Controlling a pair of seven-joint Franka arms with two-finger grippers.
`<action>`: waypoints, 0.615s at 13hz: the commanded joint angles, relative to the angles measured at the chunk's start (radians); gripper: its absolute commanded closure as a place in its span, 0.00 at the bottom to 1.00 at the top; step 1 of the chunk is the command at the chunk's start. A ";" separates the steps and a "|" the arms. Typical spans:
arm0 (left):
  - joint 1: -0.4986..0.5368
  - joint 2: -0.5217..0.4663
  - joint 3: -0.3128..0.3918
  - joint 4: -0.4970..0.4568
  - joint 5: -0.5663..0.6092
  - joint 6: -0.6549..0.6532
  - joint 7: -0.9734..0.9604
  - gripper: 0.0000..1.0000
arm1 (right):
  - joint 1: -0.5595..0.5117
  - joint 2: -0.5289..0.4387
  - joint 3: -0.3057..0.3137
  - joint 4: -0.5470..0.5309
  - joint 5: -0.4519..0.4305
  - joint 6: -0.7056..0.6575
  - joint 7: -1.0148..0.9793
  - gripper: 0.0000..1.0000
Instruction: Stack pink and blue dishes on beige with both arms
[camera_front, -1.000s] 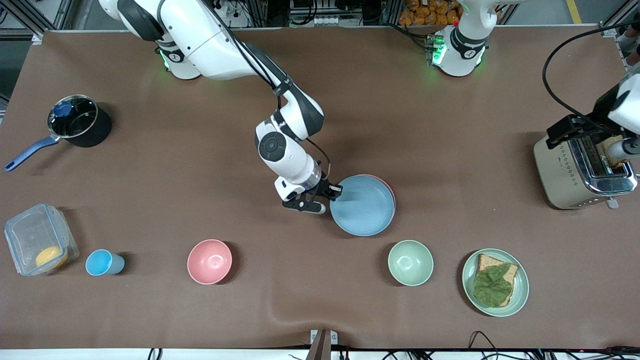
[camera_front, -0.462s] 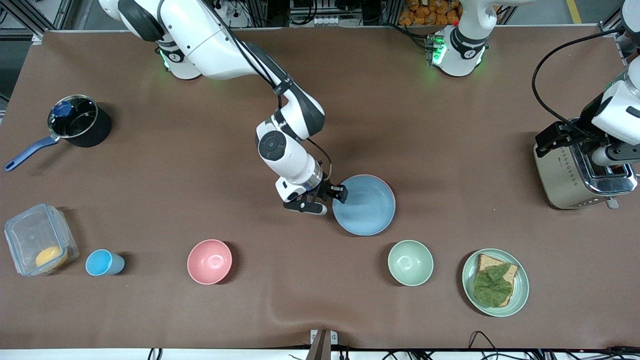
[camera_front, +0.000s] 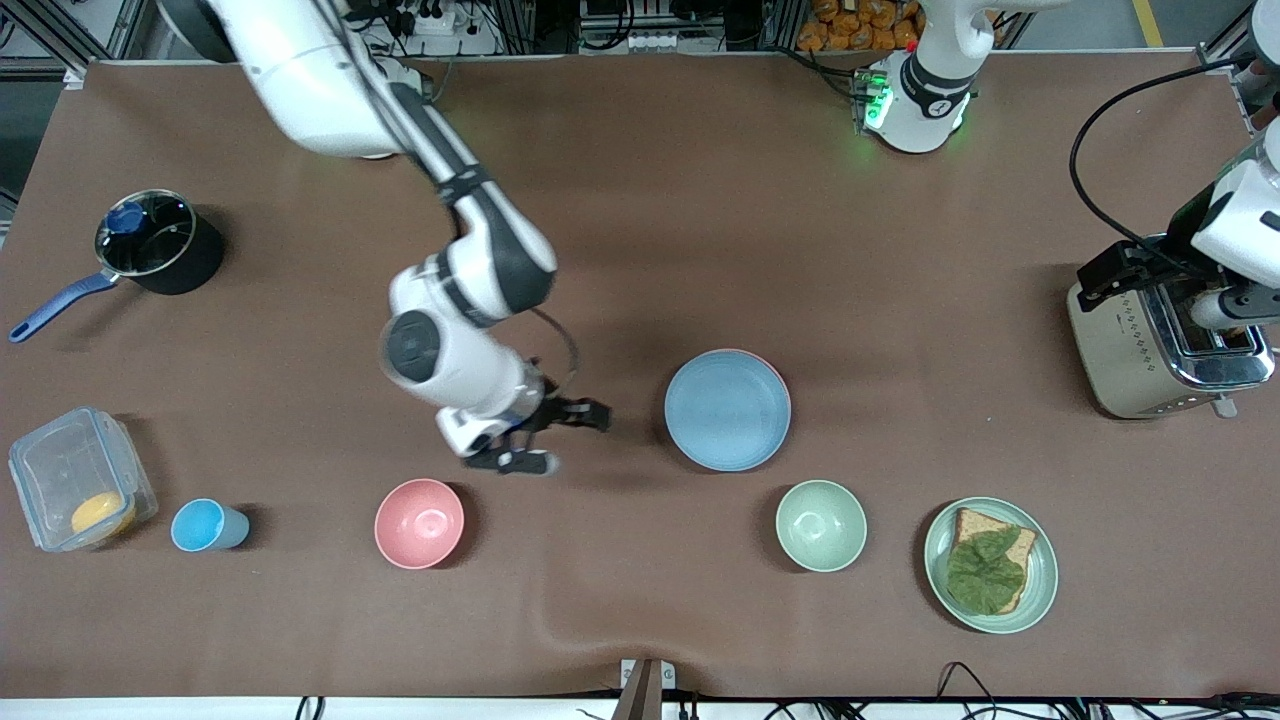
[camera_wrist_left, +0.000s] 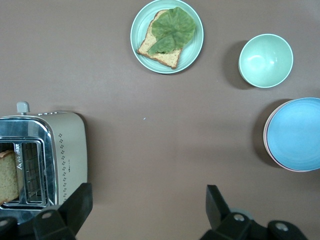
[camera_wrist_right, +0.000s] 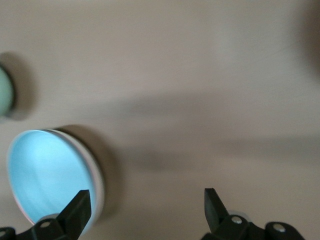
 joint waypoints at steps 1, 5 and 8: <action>-0.003 -0.031 0.006 -0.018 -0.015 -0.009 0.017 0.00 | -0.104 -0.087 -0.020 -0.046 -0.111 -0.157 -0.135 0.00; -0.019 0.017 0.033 0.044 -0.053 -0.036 0.011 0.00 | -0.291 -0.248 -0.023 -0.172 -0.222 -0.238 -0.429 0.00; -0.023 0.022 0.032 0.061 -0.053 -0.079 0.006 0.00 | -0.408 -0.388 -0.023 -0.288 -0.236 -0.254 -0.556 0.00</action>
